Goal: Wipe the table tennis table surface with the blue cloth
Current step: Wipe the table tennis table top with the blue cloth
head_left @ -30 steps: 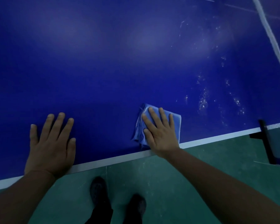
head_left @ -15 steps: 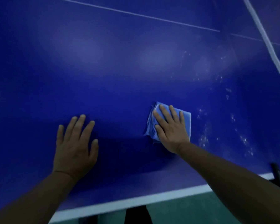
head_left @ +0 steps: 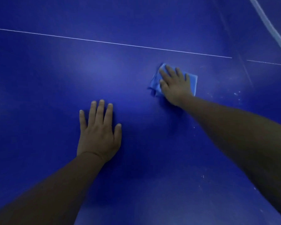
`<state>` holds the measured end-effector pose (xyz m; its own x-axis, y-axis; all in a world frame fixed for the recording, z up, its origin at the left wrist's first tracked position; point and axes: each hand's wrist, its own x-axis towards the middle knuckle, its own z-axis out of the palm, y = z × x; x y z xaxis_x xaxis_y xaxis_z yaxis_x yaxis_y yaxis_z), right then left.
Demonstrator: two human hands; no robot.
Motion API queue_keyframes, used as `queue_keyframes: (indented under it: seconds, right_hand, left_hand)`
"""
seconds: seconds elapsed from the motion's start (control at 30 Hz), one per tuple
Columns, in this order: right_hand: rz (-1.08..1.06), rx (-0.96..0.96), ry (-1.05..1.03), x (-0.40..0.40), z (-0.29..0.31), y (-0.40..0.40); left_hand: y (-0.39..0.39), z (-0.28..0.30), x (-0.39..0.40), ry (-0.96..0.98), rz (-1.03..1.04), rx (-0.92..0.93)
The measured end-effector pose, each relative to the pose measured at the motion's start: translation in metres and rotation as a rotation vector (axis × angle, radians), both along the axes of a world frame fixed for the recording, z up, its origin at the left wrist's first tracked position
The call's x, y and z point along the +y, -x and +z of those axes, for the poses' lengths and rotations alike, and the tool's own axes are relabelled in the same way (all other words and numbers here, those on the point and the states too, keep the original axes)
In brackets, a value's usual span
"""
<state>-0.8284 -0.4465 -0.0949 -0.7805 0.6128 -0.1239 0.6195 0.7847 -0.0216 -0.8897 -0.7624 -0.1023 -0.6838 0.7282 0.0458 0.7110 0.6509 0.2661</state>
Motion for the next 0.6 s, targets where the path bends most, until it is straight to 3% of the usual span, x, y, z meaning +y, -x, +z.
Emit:
queue_keyframes:
  seconds: [0.1,0.2,0.33,0.4,0.5,0.6]
  right_hand:
    - [-0.084,0.030,0.013,0.039,0.001,0.015]
    - [-0.080,0.052,-0.024,0.007,0.000,0.003]
    - [0.248,0.097,0.046,-0.073,-0.009,-0.050]
    - [0.353,0.062,0.075,-0.049,-0.007,-0.044]
    - [0.107,0.020,-0.038,0.031,0.000,0.004]
    - [-0.237,0.069,0.014,0.064,0.000,0.030]
  left_hand:
    - [-0.001,-0.003,-0.001,0.036,-0.030,0.032]
    - [0.001,-0.004,0.000,0.061,-0.044,0.005]
    - [0.003,-0.006,0.003,0.078,-0.038,-0.030]
    - [0.004,-0.005,0.004,0.074,-0.038,-0.023]
    - [0.003,-0.002,0.005,0.075,-0.036,-0.007]
    - [0.004,-0.002,0.005,0.062,-0.044,0.004]
